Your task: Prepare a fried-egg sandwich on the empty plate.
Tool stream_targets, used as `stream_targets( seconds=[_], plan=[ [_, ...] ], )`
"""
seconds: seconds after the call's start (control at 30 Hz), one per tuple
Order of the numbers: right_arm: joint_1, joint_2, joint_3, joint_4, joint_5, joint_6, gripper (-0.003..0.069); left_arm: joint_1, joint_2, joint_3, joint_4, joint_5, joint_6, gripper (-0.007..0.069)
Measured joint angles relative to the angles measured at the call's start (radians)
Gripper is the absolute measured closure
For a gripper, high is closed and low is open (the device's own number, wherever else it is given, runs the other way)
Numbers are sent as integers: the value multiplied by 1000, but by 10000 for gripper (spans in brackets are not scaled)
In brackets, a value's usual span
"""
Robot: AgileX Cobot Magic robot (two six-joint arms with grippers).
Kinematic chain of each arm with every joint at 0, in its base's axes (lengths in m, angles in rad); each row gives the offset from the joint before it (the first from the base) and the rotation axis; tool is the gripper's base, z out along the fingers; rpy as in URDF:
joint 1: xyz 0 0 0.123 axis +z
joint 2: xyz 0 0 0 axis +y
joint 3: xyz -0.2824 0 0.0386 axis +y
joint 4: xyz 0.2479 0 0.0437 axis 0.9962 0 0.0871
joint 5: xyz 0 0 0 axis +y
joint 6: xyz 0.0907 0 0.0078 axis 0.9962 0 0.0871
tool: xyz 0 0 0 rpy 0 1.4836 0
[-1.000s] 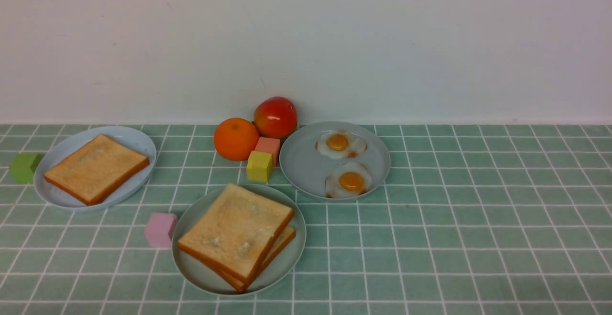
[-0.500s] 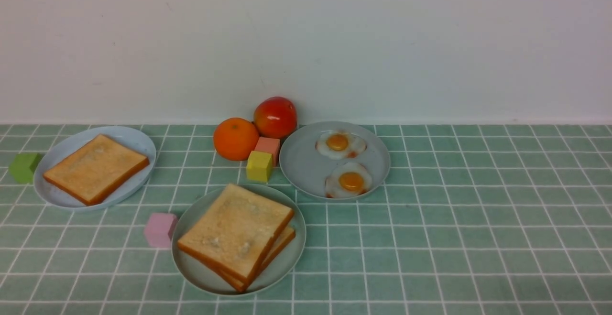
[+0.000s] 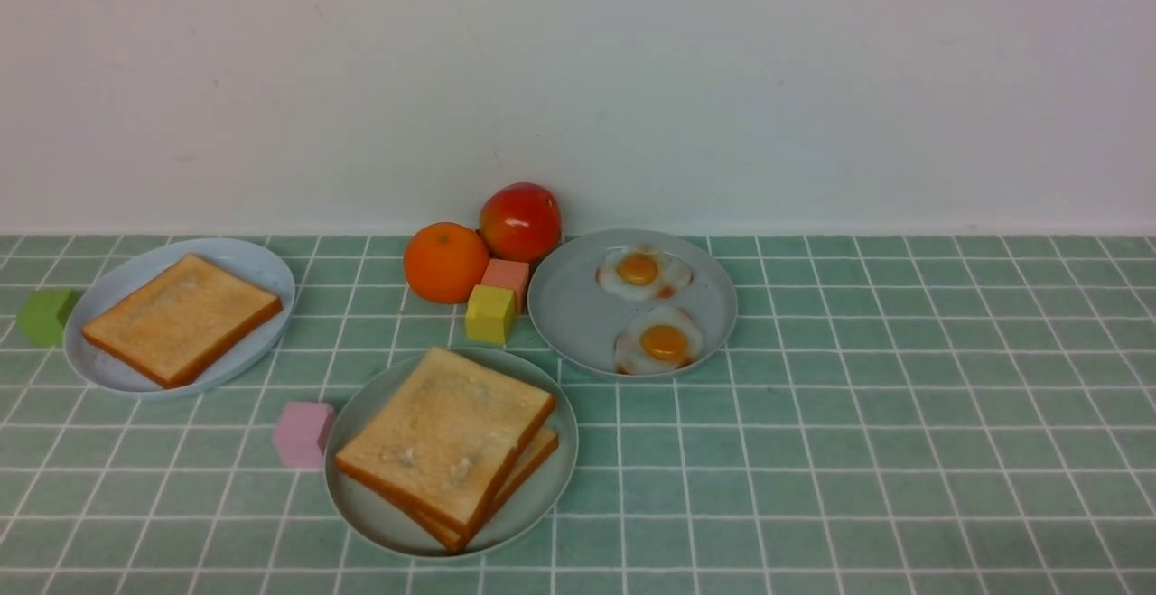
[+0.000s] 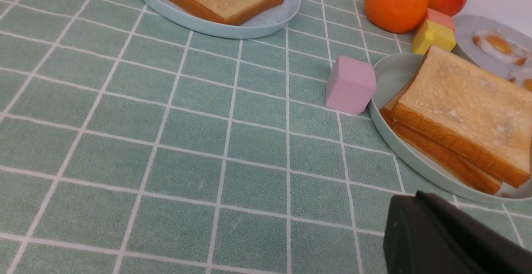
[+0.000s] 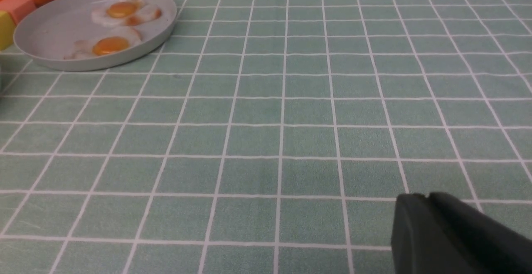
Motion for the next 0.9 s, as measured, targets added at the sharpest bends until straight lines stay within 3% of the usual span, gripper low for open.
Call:
stream_targets(
  seconds=[0.9],
  plan=[
    [0,0,0,0,0,0,574,0,0,0,0,0,0,627]
  ],
)
